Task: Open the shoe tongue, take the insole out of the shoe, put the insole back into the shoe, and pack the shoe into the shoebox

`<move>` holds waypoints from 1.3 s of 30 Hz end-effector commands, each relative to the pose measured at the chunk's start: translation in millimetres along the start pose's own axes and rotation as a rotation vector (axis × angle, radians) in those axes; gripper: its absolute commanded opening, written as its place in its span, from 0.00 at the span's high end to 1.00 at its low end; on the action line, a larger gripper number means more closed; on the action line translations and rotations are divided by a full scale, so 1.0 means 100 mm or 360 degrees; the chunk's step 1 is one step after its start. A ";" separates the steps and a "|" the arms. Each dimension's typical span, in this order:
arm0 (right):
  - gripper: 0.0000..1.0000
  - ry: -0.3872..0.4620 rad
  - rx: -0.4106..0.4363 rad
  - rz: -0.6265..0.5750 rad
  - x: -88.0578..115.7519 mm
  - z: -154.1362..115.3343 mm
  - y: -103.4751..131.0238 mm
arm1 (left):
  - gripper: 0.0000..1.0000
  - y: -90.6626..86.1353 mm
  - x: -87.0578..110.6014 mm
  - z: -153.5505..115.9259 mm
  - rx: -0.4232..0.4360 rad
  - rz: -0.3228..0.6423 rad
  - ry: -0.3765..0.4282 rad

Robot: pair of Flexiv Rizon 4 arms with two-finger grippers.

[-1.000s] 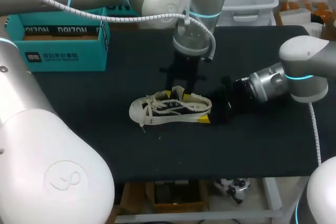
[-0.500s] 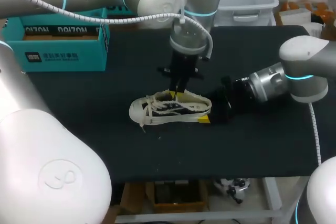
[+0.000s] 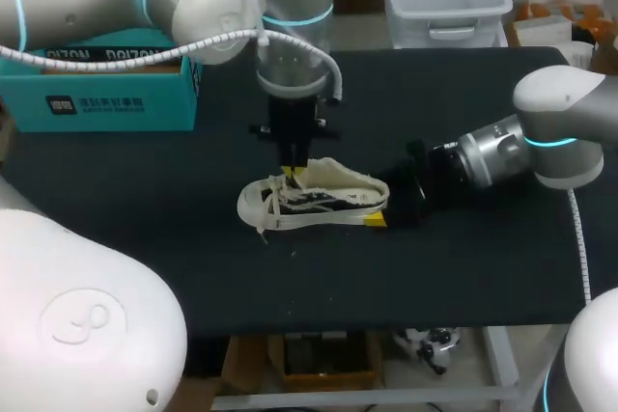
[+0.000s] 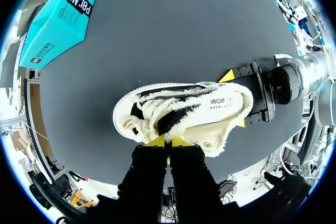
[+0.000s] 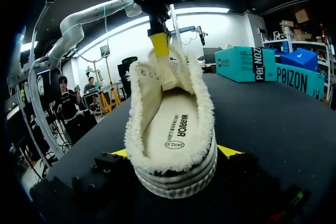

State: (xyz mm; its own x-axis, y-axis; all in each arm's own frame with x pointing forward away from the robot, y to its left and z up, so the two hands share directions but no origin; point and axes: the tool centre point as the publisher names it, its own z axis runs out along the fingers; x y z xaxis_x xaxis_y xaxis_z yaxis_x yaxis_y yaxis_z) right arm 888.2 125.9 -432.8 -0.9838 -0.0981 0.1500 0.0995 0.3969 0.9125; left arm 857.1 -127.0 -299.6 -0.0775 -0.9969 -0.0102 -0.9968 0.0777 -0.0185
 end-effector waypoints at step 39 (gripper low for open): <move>1.00 0.0001 -0.0002 0.0003 -0.04 0.07 -0.09 | 0.21 -0.25 0.14 -0.22 0.0129 0.0653 0.0346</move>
State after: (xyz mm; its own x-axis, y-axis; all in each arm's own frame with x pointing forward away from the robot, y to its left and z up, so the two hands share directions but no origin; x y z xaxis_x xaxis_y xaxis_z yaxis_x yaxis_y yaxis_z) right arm 888.3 126.3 -432.9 -0.9838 -0.0981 0.1500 0.0995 0.3969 0.9125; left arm 872.7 -132.0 -279.4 -0.4721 -0.8535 0.2206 -0.8770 0.4294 -0.2156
